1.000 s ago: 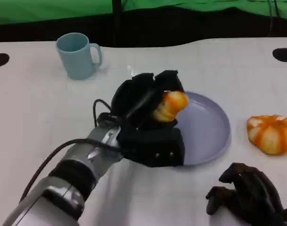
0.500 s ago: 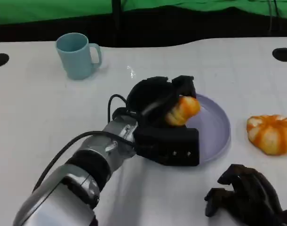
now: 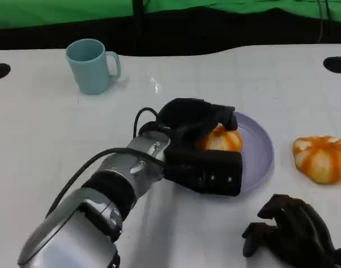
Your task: Grasp the bread from the table and place it into the plate.
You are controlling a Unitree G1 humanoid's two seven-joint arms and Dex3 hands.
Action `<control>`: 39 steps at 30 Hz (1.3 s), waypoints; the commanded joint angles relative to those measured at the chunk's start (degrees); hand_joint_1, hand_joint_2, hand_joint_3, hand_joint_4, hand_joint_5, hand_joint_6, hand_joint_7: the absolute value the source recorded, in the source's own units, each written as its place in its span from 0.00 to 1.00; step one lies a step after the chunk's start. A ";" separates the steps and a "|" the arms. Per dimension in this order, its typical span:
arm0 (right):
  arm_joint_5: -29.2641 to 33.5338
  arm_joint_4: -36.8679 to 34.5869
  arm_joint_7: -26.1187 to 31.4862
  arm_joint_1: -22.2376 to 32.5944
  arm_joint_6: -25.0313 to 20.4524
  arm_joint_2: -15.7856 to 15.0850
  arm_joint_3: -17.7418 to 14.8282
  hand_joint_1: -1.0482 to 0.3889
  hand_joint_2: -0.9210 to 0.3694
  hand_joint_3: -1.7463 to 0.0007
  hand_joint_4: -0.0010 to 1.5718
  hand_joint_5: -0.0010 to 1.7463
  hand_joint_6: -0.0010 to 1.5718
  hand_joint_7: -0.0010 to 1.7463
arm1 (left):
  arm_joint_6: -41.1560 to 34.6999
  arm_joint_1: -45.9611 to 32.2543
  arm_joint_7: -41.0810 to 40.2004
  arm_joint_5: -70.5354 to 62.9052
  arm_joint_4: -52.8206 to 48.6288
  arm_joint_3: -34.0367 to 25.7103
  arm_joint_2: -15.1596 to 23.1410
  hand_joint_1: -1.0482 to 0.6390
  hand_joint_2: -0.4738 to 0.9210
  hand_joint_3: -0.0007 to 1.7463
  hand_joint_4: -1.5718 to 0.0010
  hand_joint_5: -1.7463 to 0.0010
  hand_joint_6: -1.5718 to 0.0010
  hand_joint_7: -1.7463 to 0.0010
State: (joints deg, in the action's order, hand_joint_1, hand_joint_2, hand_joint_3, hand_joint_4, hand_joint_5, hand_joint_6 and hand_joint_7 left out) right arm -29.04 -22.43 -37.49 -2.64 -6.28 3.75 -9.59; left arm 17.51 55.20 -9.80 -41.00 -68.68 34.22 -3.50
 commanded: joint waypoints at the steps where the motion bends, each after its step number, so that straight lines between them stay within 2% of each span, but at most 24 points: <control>1: 0.27 1.14 1.41 0.56 0.03 -0.31 -0.08 0.00 0.16 1.00 1.00 0.43 1.00 0.22 | -3.39 2.72 6.53 -1.24 0.55 1.67 0.59 0.10 1.00 0.17 0.98 0.73 0.98 0.92; 4: -0.01 1.16 1.47 0.60 0.03 -0.26 -0.07 0.00 0.16 1.00 1.00 0.43 1.00 0.22 | -4.37 3.21 9.37 -1.47 1.18 2.11 0.90 0.08 1.00 0.18 1.00 0.76 1.00 0.94; 5: -0.25 1.20 1.46 0.64 -0.11 -0.18 -0.15 0.01 0.16 1.00 1.00 0.43 1.00 0.22 | -4.86 3.70 11.52 -1.51 1.39 2.34 1.16 0.03 1.00 0.21 1.00 0.83 1.00 0.98; 6: -0.41 1.23 1.46 0.67 -0.21 -0.12 -0.21 0.01 0.17 1.00 1.00 0.43 1.00 0.22 | -5.24 4.00 13.10 -1.50 1.64 2.48 1.36 0.02 1.00 0.22 1.00 0.86 1.00 0.99; 11: -0.40 0.77 0.72 0.50 0.48 -0.24 -0.22 0.01 0.16 1.00 1.00 0.43 1.00 0.21 | -6.16 3.93 17.54 -0.86 3.96 2.05 2.56 0.00 1.00 0.24 1.00 0.89 0.99 1.00; 20: -0.21 0.36 0.63 0.27 0.39 -0.47 -0.27 0.00 0.16 1.00 1.00 0.43 1.00 0.22 | -3.92 0.51 18.92 0.38 10.69 0.92 6.90 0.00 1.00 0.25 0.98 0.88 0.98 0.99; 29: -0.76 0.29 0.39 0.23 0.04 -0.45 -0.49 0.01 0.16 1.00 1.00 0.42 1.00 0.20 | 0.85 -6.59 23.96 10.04 19.28 -5.96 12.03 0.01 1.00 0.20 0.93 0.84 0.94 0.98; 31: -0.70 0.40 0.51 0.29 0.17 -0.43 -0.48 0.01 0.16 1.00 1.00 0.42 1.00 0.20 | 3.32 -8.97 24.28 13.21 20.84 -8.32 12.88 0.05 1.00 0.16 0.88 0.82 0.90 0.96; 35: -0.61 0.48 0.66 0.26 0.13 -0.56 -0.46 0.00 0.16 1.00 1.00 0.42 1.00 0.20 | 6.13 -12.40 24.06 16.37 23.37 -10.78 13.98 0.08 1.00 0.15 0.85 0.80 0.88 0.95; 39: -0.80 0.11 0.24 0.03 0.06 -0.77 -0.59 0.00 0.16 1.00 1.00 0.42 1.00 0.20 | 10.54 -17.99 22.83 21.51 26.49 -14.94 14.33 0.16 1.00 0.14 0.72 0.76 0.73 0.91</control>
State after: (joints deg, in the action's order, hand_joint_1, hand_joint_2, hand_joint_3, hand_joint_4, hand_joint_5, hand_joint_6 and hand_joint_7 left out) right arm -29.41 -22.31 -37.00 -2.49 -6.21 3.65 -9.58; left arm 26.15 40.15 13.65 -22.12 -43.97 21.63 9.94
